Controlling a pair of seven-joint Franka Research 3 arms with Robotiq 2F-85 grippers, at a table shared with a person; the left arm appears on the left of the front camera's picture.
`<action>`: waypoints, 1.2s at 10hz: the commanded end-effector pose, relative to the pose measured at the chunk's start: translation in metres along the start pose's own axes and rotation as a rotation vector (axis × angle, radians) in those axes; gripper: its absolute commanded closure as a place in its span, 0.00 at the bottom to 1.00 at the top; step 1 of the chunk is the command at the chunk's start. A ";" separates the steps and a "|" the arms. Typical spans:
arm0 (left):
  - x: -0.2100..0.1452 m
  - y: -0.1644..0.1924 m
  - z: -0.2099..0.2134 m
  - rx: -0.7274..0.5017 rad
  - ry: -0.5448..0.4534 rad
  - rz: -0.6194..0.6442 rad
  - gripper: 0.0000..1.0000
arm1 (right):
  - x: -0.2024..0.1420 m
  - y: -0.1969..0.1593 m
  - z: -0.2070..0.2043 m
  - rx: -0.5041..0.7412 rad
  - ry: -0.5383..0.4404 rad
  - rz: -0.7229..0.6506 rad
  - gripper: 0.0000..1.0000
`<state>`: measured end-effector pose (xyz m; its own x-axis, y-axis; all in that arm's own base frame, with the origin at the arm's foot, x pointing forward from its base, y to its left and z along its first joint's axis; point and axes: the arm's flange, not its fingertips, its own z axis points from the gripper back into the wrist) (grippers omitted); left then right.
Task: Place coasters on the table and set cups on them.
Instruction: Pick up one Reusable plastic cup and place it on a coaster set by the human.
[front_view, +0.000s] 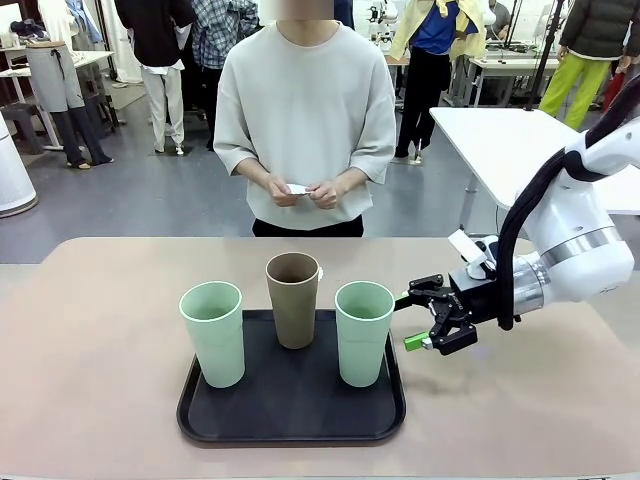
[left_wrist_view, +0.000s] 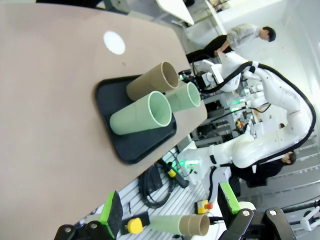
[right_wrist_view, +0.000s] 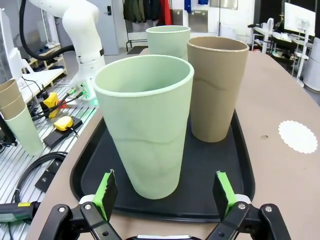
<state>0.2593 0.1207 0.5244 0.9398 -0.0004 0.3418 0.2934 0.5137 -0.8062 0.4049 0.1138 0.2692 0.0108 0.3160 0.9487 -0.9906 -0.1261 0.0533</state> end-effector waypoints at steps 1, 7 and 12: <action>-0.001 -0.001 0.002 -0.014 -0.002 -0.001 0.00 | 0.000 -0.012 -0.018 -0.039 0.005 0.000 0.00; -0.001 -0.001 0.002 -0.014 -0.002 -0.001 0.00 | -0.002 -0.017 -0.044 0.014 0.032 -0.011 0.00; -0.001 -0.001 0.002 -0.014 -0.002 -0.001 0.00 | -0.005 -0.017 -0.045 0.028 0.031 -0.021 0.00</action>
<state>0.2593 0.1207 0.5244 0.9398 -0.0004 0.3418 0.2934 0.5137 -0.8062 0.4099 0.1518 0.2531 0.0097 0.3427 0.9394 -0.9854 -0.1562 0.0672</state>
